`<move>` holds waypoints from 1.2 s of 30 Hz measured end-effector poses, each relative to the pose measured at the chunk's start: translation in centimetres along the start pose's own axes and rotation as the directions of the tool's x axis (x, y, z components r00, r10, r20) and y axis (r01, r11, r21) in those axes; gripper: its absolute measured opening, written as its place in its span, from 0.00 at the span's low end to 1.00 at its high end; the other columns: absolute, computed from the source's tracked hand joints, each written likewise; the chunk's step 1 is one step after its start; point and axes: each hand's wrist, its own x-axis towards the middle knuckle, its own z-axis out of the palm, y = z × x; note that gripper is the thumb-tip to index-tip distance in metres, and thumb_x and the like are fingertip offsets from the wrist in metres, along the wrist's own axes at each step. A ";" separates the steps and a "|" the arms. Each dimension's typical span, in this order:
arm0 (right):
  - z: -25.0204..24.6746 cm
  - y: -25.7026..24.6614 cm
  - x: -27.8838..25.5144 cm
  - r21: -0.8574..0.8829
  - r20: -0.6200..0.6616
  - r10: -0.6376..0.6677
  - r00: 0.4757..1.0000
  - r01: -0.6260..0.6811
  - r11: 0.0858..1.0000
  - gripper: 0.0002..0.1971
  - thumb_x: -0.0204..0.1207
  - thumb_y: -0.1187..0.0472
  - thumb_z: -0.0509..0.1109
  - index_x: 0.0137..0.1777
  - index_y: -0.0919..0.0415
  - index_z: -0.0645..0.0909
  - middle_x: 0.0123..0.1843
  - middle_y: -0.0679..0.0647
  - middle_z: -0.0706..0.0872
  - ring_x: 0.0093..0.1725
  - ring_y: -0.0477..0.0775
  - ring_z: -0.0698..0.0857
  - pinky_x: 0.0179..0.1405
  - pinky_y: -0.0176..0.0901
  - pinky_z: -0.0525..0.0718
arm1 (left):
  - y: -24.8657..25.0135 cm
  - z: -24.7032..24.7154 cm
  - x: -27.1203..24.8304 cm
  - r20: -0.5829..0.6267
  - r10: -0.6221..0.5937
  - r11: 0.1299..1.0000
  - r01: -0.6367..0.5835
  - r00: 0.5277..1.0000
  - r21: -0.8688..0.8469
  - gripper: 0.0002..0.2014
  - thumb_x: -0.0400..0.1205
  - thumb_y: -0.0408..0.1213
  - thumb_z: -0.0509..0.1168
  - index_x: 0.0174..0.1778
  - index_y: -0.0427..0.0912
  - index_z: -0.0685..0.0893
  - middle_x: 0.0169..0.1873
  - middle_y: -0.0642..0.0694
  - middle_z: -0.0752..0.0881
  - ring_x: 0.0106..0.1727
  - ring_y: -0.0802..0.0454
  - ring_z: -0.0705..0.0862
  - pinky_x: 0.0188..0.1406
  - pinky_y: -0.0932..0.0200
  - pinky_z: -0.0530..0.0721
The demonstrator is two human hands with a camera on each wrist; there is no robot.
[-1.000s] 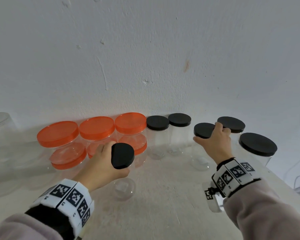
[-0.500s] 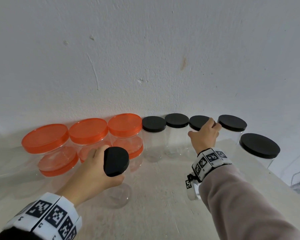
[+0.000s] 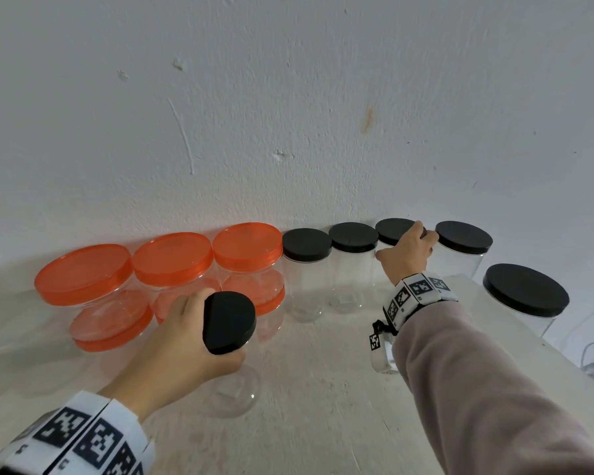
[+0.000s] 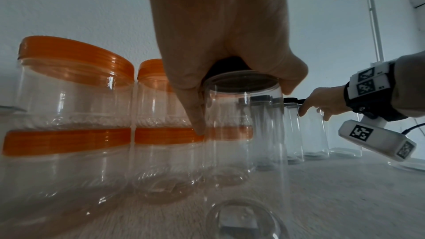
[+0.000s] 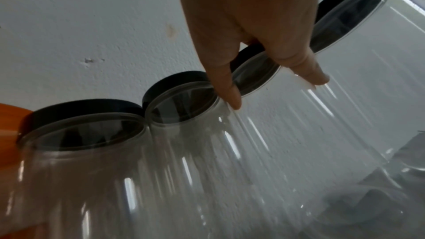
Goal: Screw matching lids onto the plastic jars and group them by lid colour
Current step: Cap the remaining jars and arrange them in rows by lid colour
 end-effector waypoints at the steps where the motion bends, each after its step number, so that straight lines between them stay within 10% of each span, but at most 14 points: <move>1: -0.1 0.0 0.2 -0.001 0.011 0.004 1.000 -0.004 1.000 0.39 0.69 0.77 0.74 0.76 0.69 0.58 0.76 0.66 0.58 0.71 0.66 0.67 0.69 0.60 0.73 | 0.1 0.0 0.0 0.001 -0.002 1.000 0.002 1.000 0.001 0.40 0.62 0.57 0.77 0.68 0.61 0.65 0.55 0.61 0.68 0.52 0.65 0.74 0.39 0.70 0.75; 24: -1.6 -0.9 -0.6 -0.089 0.078 -0.121 0.990 0.128 0.988 0.33 0.73 0.80 0.67 0.76 0.72 0.59 0.82 0.66 0.49 0.71 0.73 0.67 0.64 0.52 0.76 | 0.2 -0.2 -0.1 0.003 -0.011 1.000 0.011 1.000 0.002 0.40 0.63 0.56 0.77 0.68 0.60 0.65 0.55 0.61 0.68 0.53 0.64 0.74 0.40 0.71 0.74; 36: -6.9 -3.1 1.3 -0.461 -0.001 -0.090 0.996 0.079 0.884 0.19 0.78 0.68 0.63 0.69 0.71 0.70 0.69 0.67 0.70 0.67 0.68 0.70 0.62 0.56 0.73 | 0.3 -0.1 -0.2 -0.001 -0.015 1.000 0.015 1.000 -0.004 0.39 0.63 0.55 0.77 0.66 0.64 0.63 0.55 0.61 0.66 0.50 0.64 0.74 0.38 0.72 0.73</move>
